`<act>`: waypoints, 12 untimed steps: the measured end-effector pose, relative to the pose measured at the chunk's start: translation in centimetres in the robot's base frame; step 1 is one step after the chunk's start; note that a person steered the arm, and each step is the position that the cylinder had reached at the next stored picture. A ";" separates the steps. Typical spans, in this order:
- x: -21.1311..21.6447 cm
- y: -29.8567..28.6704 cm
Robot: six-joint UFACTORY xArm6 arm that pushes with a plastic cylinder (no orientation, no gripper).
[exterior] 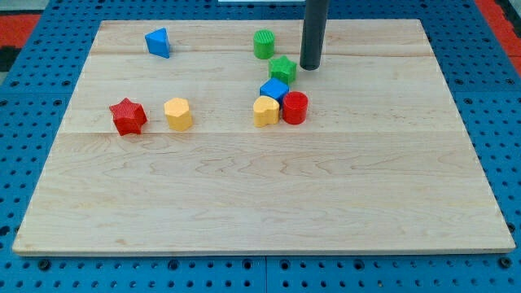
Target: Move the green star to the yellow heart
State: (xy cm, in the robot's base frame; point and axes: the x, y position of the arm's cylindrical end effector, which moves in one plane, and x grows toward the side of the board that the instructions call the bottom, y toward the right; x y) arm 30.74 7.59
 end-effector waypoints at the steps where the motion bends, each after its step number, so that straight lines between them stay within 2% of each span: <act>1: 1.3 -0.4; 4: 0.1 -7.1; 6: -2.5 -8.4; 7: -2.7 -11.6; 11: -2.3 -12.4; 12: -1.8 -14.7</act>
State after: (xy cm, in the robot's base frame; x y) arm 28.94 -7.15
